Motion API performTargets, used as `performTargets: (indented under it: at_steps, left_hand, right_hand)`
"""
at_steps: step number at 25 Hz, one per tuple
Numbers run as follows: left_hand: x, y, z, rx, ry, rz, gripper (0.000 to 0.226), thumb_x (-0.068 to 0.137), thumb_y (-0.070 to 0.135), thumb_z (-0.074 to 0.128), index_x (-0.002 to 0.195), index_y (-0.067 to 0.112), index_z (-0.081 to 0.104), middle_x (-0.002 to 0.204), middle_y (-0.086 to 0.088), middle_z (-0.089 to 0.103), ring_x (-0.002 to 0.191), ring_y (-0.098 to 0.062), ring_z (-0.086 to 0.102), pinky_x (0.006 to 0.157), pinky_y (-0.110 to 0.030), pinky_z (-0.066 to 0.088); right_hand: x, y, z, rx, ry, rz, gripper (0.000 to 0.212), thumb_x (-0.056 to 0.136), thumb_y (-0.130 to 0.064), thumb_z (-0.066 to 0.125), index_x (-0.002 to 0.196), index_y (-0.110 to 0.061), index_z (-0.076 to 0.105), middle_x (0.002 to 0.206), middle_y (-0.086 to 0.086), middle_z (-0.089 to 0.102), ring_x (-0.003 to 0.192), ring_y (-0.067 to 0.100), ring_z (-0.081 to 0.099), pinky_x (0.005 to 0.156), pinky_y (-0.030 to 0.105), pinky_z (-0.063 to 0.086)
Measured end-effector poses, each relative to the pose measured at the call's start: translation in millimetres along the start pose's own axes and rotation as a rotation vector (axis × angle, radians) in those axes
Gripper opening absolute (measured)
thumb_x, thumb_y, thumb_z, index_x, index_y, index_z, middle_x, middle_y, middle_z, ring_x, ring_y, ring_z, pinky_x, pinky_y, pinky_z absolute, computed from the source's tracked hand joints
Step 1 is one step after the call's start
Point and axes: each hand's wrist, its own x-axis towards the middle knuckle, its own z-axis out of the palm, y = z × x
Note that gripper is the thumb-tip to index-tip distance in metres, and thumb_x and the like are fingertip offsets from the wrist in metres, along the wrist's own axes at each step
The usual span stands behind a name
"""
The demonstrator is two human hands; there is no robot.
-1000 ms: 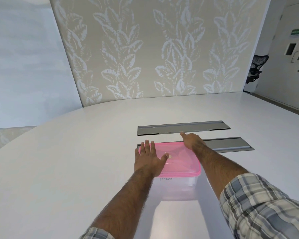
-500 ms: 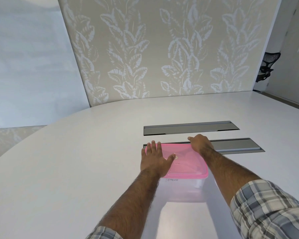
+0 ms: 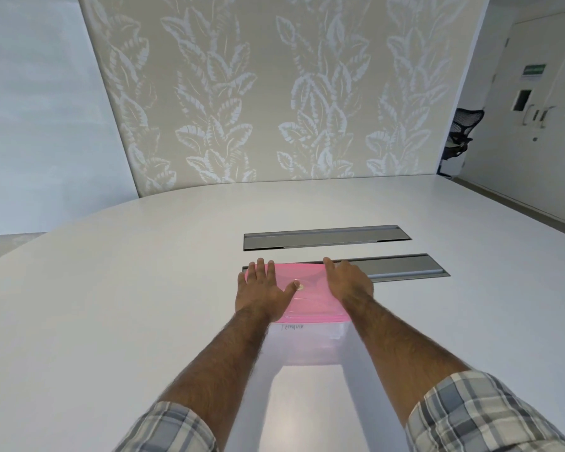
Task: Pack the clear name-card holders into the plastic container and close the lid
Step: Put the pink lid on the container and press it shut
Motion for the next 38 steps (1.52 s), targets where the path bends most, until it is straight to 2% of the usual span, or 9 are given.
performTargets:
  at_steps: [4,9,13,17,20,25,32,35,38]
  left_hand:
    - [-4.7,2.3,-5.1,-0.009,-0.016,-0.008,0.092,0.091,0.076,0.012,0.161,0.016,0.003,0.168,-0.007,-0.004,0.155,-0.025,-0.004,0.123,-0.049,0.003]
    - [-11.2,1.5,-11.0,-0.053,-0.078,-0.031,0.092,0.088,0.081,0.014,0.160,0.025,0.000,0.167,0.005,-0.011,0.154,-0.027,-0.010,0.114,-0.067,0.013]
    - [-14.4,0.5,-9.8,-0.075,-0.067,-0.039,0.094,0.086,0.082,0.015,0.160,0.025,0.002,0.168,0.004,-0.008,0.154,-0.031,-0.009,0.115,-0.063,0.021]
    - [-12.9,-0.3,-7.8,-0.056,-0.046,-0.028,0.094,0.088,0.081,0.015,0.160,0.023,0.002,0.168,0.001,-0.006,0.154,-0.031,-0.008,0.120,-0.058,0.011]
    - [-11.2,-1.2,-5.7,-0.050,-0.040,-0.009,0.091,0.091,0.077,0.014,0.161,0.020,0.003,0.168,-0.003,-0.006,0.154,-0.029,-0.008,0.122,-0.054,0.007]
    - [-8.4,-2.4,-4.7,-0.043,-0.048,-0.002,0.079,0.098,0.065,0.013,0.160,0.019,0.000,0.168,-0.005,-0.008,0.154,-0.029,-0.009,0.122,-0.053,0.007]
    - [-9.7,-3.4,-5.9,-0.088,-0.032,-0.007,0.090,0.091,0.075,0.018,0.161,0.020,0.005,0.167,-0.008,-0.012,0.154,-0.030,-0.006,0.122,-0.049,0.012]
    - [-10.5,-6.1,-10.3,-0.245,0.033,-0.037,0.081,0.093,0.068,0.032,0.155,0.016,0.028,0.168,-0.007,-0.003,0.153,-0.030,0.012,0.117,-0.047,0.027]
    - [-18.6,-11.2,-9.6,-0.478,0.203,-0.269,0.055,0.097,0.049,0.042,0.136,0.010,0.048,0.155,-0.012,0.029,0.132,-0.032,0.042,0.096,-0.045,0.046]
  right_hand:
    - [-32.1,7.8,1.8,0.013,0.023,0.084,0.075,0.096,-0.067,0.020,0.119,-0.009,0.061,0.119,0.011,0.069,0.110,0.031,0.065,0.087,0.039,0.048]
    - [-53.6,13.4,-0.7,0.060,0.040,0.196,0.076,0.098,-0.063,0.016,0.119,-0.009,0.064,0.120,0.011,0.069,0.110,0.032,0.065,0.089,0.040,0.049]
    - [-53.8,17.2,-1.8,0.042,0.039,0.172,0.063,0.102,-0.052,0.023,0.119,-0.009,0.065,0.123,0.011,0.067,0.112,0.032,0.064,0.091,0.039,0.049]
    - [-54.8,9.0,-3.6,-0.090,0.071,0.116,0.044,0.103,-0.035,0.031,0.117,-0.011,0.066,0.120,0.008,0.067,0.108,0.029,0.066,0.086,0.037,0.052]
    - [-53.9,-0.6,-5.8,-0.164,0.129,-0.072,0.030,0.099,-0.022,0.040,0.120,-0.010,0.057,0.123,0.010,0.057,0.110,0.028,0.060,0.085,0.039,0.052]
    - [-45.2,-4.5,-0.7,-0.256,-0.083,-0.413,0.061,0.103,-0.042,0.023,0.154,-0.009,0.026,0.163,0.011,0.023,0.149,0.030,0.022,0.121,0.047,0.021]
    - [-47.2,-6.0,5.3,-0.269,-0.162,-0.384,0.083,0.096,-0.066,0.010,0.159,-0.011,0.007,0.167,0.008,0.001,0.154,0.027,0.002,0.124,0.047,0.005]
    - [-47.2,-5.7,5.4,-0.268,-0.161,-0.384,0.084,0.096,-0.067,0.010,0.159,-0.011,0.007,0.167,0.007,0.001,0.154,0.026,0.002,0.124,0.046,0.006]
    - [-47.5,-6.7,5.1,-0.278,-0.158,-0.394,0.083,0.097,-0.066,0.011,0.159,-0.011,0.007,0.167,0.007,0.002,0.154,0.026,0.003,0.124,0.045,0.006]
